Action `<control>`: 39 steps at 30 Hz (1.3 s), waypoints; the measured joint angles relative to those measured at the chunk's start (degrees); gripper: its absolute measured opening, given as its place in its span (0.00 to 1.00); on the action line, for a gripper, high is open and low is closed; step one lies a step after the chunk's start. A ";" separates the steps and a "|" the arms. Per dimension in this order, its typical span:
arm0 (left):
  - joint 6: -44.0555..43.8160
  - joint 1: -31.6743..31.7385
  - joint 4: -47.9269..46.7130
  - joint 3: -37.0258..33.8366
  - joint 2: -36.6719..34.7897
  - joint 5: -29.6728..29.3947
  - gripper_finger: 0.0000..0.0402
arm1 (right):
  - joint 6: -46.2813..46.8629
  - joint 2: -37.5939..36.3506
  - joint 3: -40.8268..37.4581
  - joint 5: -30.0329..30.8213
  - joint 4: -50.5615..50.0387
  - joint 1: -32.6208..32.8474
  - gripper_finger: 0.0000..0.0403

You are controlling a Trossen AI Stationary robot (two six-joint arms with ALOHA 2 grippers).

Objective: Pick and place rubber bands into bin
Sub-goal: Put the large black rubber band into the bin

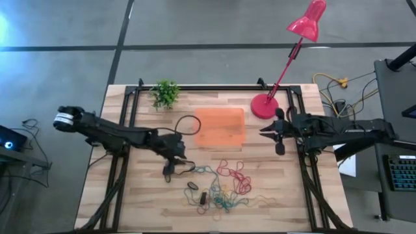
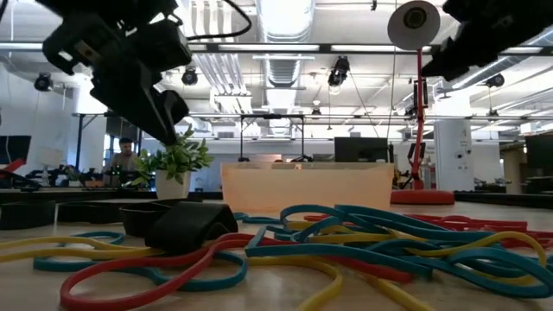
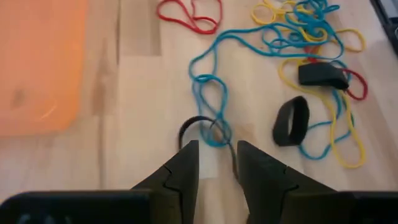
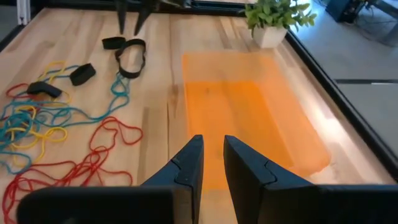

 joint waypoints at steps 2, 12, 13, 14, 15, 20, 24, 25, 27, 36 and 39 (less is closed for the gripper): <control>-1.28 -2.21 -0.95 1.84 1.60 -1.90 0.23 | 0.92 -2.28 -2.18 -0.02 1.05 0.00 0.13; 1.94 -5.54 -10.90 6.14 9.58 -16.79 0.23 | 1.62 -5.48 -8.76 -0.69 10.44 0.00 0.13; 1.90 -5.36 -11.06 6.11 10.71 -16.74 0.23 | 1.87 -5.44 -9.24 -0.91 11.48 0.00 0.13; 1.60 -5.20 -11.42 6.11 11.81 -16.61 0.23 | 2.27 -5.31 -9.64 -1.38 12.23 0.00 0.13; 1.40 -5.14 -11.85 6.11 12.68 -16.55 0.23 | 2.66 -5.28 -9.98 -1.88 12.69 0.00 0.13; 0.05 -4.93 -11.60 6.21 15.31 -16.36 0.23 | 3.66 -5.28 -10.29 -2.36 13.34 0.50 0.13; -0.59 -3.93 -11.82 5.89 16.20 -15.41 0.23 | 4.03 -5.26 -10.29 -2.36 14.01 0.63 0.13; -1.10 -3.51 -11.66 5.89 16.44 -14.54 0.23 | 4.03 -5.28 -10.29 -2.38 13.99 0.63 0.13; -1.50 -2.61 -11.46 5.76 16.72 -12.83 0.23 | 4.33 -5.26 -10.29 -2.36 13.96 0.63 0.13; -1.21 -0.25 -11.28 5.67 17.55 -8.58 0.14 | 5.49 -5.26 -10.29 -2.34 13.95 0.63 0.13; -0.06 -0.29 -11.33 5.62 17.57 -8.22 0.03 | 5.49 -5.26 -10.29 -2.32 13.95 0.63 0.13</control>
